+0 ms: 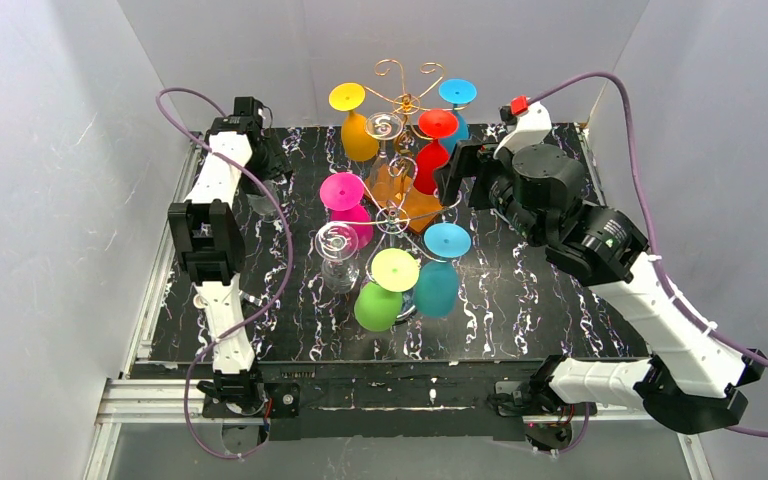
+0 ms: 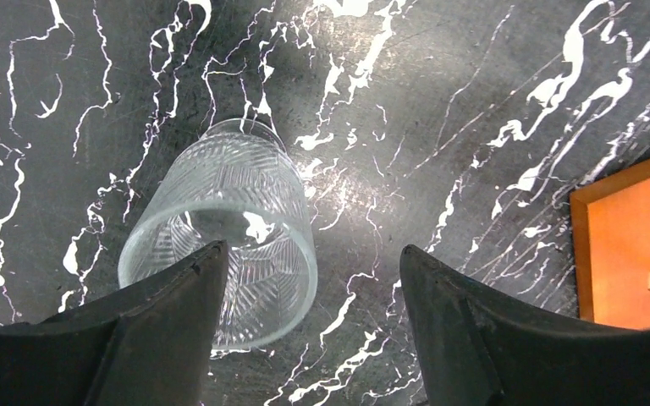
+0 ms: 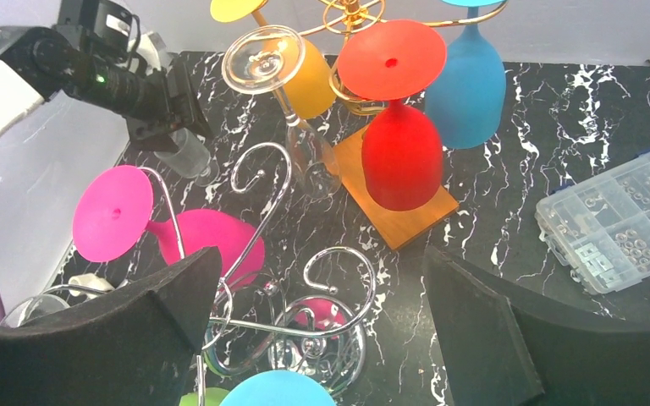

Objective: Take the wine glass off the wine glass rack
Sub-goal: Place the wine glass at the center of the board, then pick up the wine glass from the wine rack.

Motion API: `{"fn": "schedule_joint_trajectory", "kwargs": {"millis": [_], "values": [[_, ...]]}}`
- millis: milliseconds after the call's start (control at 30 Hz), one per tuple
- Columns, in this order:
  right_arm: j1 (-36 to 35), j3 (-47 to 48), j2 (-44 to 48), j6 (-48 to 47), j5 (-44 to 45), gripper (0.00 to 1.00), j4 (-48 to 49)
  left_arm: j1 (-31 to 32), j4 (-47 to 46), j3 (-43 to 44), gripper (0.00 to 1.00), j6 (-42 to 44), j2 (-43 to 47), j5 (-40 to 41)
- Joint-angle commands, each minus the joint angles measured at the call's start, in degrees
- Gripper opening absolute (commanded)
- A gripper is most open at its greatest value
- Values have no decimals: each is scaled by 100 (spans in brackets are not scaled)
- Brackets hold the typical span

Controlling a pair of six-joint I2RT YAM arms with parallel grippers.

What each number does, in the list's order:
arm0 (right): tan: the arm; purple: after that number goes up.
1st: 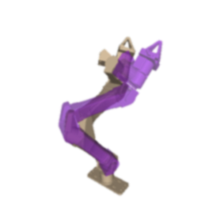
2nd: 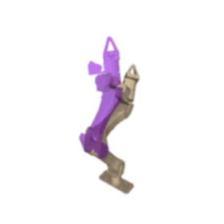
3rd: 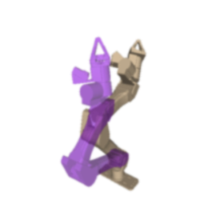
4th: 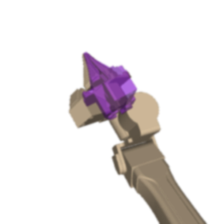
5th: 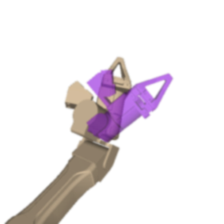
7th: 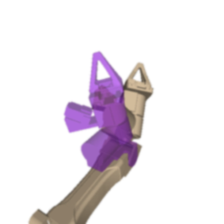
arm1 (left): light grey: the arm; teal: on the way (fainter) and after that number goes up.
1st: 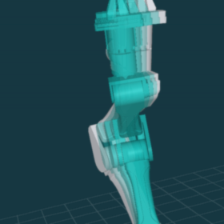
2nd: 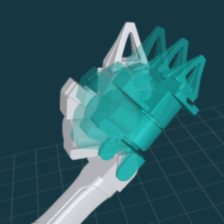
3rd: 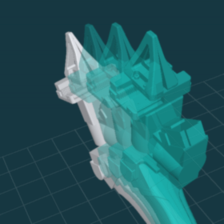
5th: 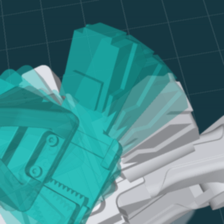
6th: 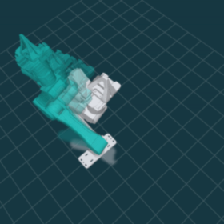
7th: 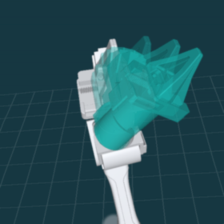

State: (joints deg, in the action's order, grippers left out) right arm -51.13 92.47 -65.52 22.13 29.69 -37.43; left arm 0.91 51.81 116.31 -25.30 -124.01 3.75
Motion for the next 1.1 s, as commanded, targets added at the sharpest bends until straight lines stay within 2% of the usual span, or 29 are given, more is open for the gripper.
{"fn": "schedule_joint_trajectory", "kwargs": {"millis": [0,300,433,633,833,1067], "values": [[-28,238,-51,-95,-68,98,135,-20,298,341,74,68,704,-78],[-28,626,-201,-202,-287,98,-376,-13,476,420,87,121,1266,-66],[-28,974,-270,-234,-654,98,-954,42,532,390,98,154,1666,-93],[-28,1159,-333,-69,-1491,99,-1853,234,563,197,98,169,2343,-65],[-28,931,-67,-49,-1471,98,-2239,748,571,-255,98,212,3174,98],[-28,952,-235,-16,-2014,98,-2314,1168,599,-916,98,166,4234,19]]}}
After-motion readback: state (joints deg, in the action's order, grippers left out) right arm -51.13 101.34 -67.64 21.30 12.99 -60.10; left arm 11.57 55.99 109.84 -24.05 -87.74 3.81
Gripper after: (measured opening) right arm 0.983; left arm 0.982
